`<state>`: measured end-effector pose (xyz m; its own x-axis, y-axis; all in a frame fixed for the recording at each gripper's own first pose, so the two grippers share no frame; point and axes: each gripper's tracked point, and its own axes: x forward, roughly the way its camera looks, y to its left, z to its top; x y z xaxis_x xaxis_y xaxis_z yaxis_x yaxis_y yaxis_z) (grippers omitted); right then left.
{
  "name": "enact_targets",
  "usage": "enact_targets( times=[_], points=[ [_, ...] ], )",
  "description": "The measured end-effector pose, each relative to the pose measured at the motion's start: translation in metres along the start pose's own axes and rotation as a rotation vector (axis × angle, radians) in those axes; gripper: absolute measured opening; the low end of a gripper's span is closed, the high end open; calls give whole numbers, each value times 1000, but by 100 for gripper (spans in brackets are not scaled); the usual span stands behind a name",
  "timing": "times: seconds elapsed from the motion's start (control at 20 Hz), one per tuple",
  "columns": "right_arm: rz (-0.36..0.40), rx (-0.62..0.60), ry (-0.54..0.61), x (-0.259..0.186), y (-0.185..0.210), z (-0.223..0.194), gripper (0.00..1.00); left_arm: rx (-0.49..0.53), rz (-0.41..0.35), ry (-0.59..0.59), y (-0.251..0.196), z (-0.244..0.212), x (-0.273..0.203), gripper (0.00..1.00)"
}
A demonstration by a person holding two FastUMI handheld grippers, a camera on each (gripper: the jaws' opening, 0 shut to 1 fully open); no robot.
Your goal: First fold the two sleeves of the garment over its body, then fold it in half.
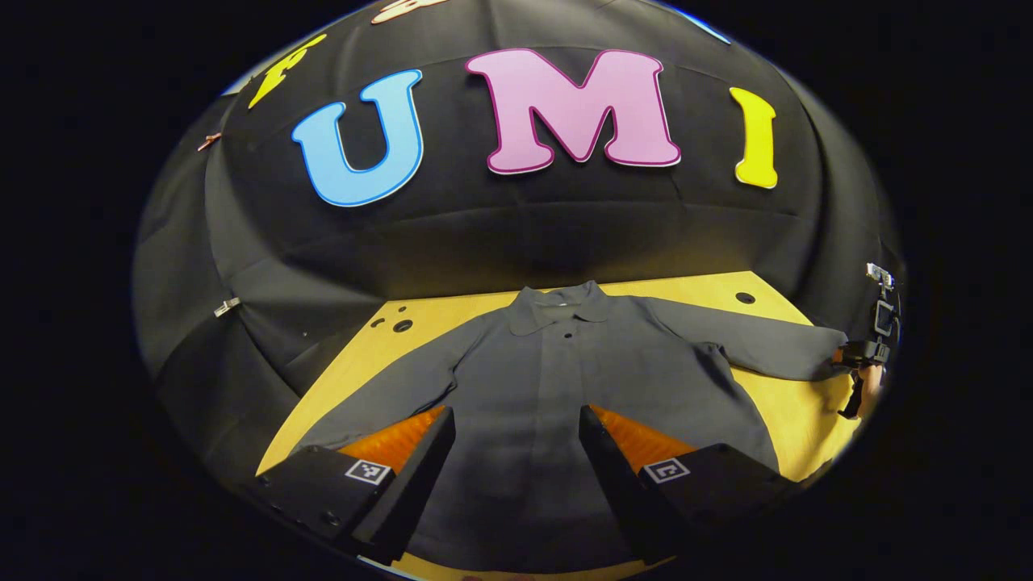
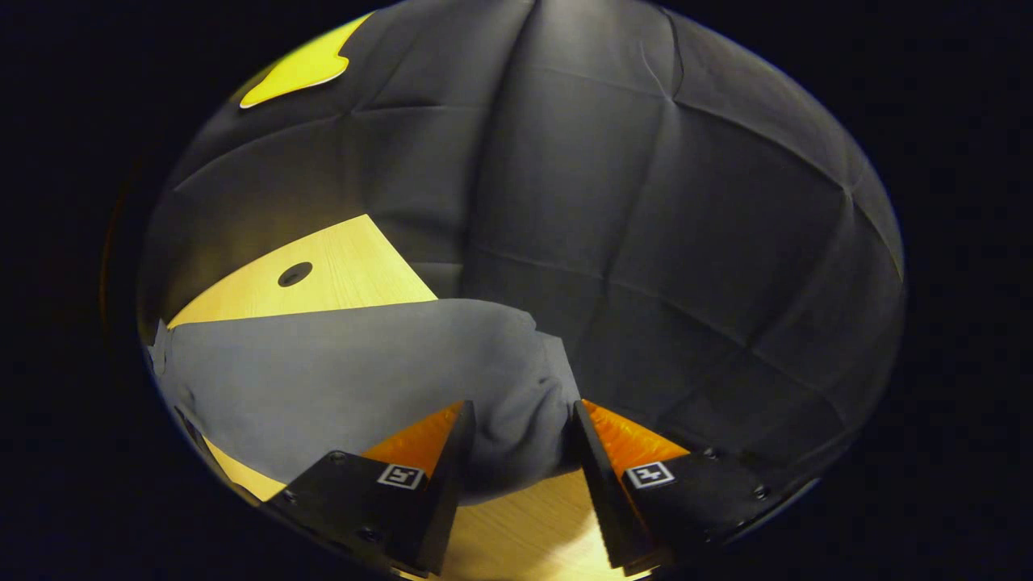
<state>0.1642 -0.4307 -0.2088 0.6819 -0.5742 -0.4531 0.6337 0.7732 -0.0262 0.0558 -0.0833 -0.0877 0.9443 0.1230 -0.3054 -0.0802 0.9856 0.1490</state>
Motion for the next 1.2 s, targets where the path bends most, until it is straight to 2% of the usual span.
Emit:
enact_targets(
  times=[0.15, 0.2, 0.25, 0.35, 0.55, 0.65, 0.7, 0.8, 1.05, 1.2],
  points=[
    [3, 1, 5, -3, 5, -1, 69, 2, 0, 0, 1, 1, 0, 98],
    [1, 1, 4, -3, 3, -1, 72, 2, -1, 1, 1, 2, 1, 98],
    [25, 9, 6, -2, 8, -2, 64, 1, -3, 3, 0, 0, 2, 98],
    [18, -21, 1, -3, 13, -1, 42, 1, -8, 7, -1, -1, 3, 98],
    [61, -29, -5, -3, 26, 0, 8, -3, -13, 7, -1, -1, 3, 98],
    [180, 25, 38, -6, 45, -2, 6, -6, -15, 5, 2, -1, 2, 98],
    [196, 18, 64, -11, 45, -2, 5, -8, -20, 12, 2, -2, 3, 98],
    [191, -16, 60, -16, 42, 7, 5, -10, -20, 3, 7, 1, 1, 98],
    [187, 75, 24, -43, 42, 46, 5, -20, -14, -46, 24, 13, -10, 98],
    [203, 29, -24, -71, 47, 71, 5, -53, -6, -60, 39, 15, -16, 98]
  ],
)
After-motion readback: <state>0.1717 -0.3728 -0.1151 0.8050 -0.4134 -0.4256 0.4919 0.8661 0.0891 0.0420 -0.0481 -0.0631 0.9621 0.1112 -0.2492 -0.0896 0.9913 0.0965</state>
